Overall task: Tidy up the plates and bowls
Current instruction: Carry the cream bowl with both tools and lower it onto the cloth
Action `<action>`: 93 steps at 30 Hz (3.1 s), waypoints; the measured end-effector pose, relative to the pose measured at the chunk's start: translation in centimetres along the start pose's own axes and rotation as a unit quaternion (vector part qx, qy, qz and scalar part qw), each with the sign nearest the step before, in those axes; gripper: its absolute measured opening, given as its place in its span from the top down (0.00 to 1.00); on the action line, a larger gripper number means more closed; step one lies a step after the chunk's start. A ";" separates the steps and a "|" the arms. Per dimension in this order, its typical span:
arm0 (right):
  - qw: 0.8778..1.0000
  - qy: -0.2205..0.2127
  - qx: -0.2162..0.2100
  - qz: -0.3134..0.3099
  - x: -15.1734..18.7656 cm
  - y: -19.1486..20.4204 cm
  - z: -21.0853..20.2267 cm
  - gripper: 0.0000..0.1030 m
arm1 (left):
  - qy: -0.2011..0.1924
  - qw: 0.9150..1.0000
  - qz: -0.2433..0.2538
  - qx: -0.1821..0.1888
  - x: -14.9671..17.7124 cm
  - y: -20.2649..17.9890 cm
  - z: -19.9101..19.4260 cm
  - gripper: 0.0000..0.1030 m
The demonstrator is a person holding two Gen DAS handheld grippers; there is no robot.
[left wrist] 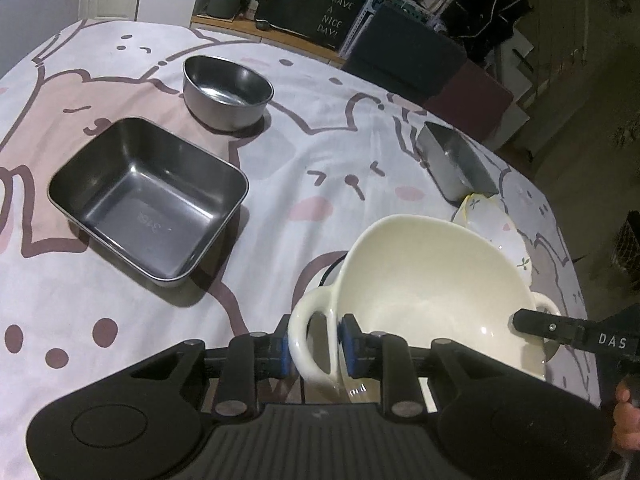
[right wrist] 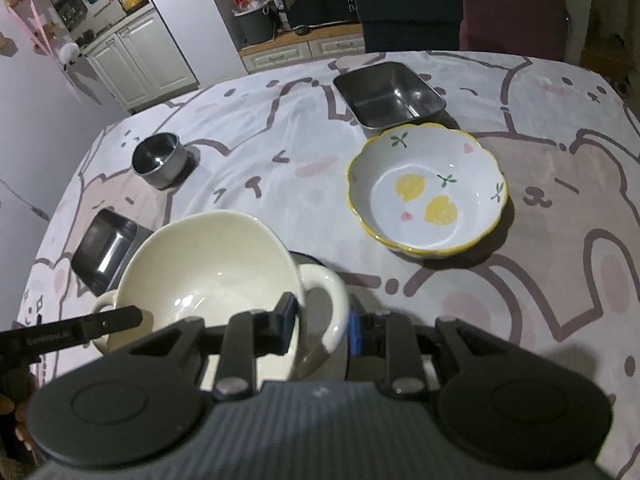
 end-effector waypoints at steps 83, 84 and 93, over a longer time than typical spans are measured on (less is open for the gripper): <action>0.997 0.072 -0.012 0.034 2.2 -1.5 3.4 0.67 | 0.045 0.995 0.087 -0.031 0.9 -1.1 1.7 0.72; 0.997 0.072 -0.013 0.034 2.2 -1.4 3.4 0.67 | 0.046 0.995 0.087 -0.031 0.9 -1.1 1.7 0.72; 0.996 0.075 -0.014 0.036 2.2 -1.5 3.4 0.67 | 0.051 0.994 0.091 -0.033 1.0 -1.1 1.7 0.72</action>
Point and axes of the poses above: each gripper's, at about its wrist camera, not at the fingertips, and z roughly the way its jaws point, y to its left, x to its underside, the point moved 5 cm from there along z, roughly the way its jaws point, and after that the axes turned 5 degrees about -y, right-handed, at the moved point
